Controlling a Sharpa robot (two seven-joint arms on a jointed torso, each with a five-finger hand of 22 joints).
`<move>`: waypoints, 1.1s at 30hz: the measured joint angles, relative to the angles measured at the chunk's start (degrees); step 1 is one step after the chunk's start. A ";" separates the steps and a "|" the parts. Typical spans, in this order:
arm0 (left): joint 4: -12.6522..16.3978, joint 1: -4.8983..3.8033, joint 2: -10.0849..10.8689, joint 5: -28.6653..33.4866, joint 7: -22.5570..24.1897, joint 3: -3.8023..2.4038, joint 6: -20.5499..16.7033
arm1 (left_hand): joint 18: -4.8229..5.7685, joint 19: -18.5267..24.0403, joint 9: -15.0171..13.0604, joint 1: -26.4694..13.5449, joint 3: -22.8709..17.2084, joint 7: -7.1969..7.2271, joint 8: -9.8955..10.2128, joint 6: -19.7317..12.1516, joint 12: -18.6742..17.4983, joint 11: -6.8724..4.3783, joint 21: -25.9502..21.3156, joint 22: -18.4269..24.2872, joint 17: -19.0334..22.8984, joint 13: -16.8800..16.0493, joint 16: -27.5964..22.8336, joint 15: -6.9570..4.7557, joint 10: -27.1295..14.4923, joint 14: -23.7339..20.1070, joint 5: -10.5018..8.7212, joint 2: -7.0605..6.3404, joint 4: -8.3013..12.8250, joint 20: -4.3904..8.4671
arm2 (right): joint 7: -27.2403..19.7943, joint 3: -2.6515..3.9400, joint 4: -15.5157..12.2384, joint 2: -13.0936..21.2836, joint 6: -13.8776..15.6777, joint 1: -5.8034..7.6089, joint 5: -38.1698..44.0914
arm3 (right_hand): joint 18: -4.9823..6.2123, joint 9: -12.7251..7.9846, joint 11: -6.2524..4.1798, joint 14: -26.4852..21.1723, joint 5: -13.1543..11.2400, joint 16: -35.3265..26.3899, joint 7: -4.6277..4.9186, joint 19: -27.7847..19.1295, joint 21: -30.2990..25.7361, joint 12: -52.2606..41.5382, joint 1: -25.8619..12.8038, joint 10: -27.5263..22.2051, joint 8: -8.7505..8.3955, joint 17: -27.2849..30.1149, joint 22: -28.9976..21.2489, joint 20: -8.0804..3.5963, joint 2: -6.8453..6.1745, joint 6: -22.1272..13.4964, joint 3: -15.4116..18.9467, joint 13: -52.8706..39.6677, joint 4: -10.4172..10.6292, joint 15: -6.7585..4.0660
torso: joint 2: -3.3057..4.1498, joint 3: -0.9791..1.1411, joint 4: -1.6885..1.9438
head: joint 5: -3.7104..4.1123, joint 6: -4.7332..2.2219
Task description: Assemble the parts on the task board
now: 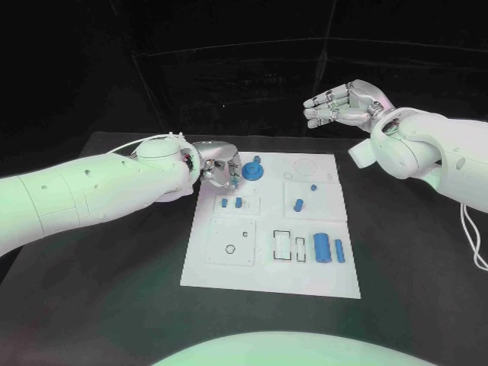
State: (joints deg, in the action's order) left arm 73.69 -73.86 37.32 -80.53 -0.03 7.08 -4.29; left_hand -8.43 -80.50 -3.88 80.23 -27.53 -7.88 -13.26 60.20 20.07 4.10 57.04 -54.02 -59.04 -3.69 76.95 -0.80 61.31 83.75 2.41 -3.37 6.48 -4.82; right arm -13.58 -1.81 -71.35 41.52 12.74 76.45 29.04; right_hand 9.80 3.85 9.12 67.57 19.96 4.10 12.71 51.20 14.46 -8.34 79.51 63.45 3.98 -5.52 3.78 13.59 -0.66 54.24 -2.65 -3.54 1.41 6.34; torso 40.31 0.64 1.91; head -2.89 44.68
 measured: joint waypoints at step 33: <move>-1.37 0.01 -1.27 0.06 -0.75 0.07 2.37 | 0.00 0.59 0.00 -2.52 0.47 -0.21 0.84 -0.21 -1.22 -0.01 0.00 0.27 0.71 -0.06 0.00 0.00 0.01 0.00 0.02 -1.53 -0.81 -0.18 | 0.01 0.00 -0.01 -0.01 0.00 0.00 0.00 | 0.00 0.00 0.00 0.00 0.00 0.00 0.00 0.00 0.00 0.00 0.00 0.00 0.00 -0.01 0.00 0.00 0.00 0.00 0.00 0.00 0.00 0.00 | -0.02 -0.02 0.04 | 0.02 0.54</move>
State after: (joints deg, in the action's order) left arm 72.32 -73.85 36.05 -80.47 -0.79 7.15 -1.91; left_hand -8.43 -79.91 -3.88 77.71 -27.06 -8.09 -12.42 60.00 18.85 4.09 57.04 -53.75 -58.33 -3.75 76.95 -0.80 61.32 83.75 2.43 -4.90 5.68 -5.00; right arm -13.57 -1.81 -71.36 41.51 12.75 76.45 29.04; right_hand 9.79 3.85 9.12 67.57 19.96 4.10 12.72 51.20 14.46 -8.34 79.52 63.45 3.98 -5.53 3.78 13.59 -0.66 54.24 -2.65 -3.54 1.41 6.34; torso 40.29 0.62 1.95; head -2.88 45.21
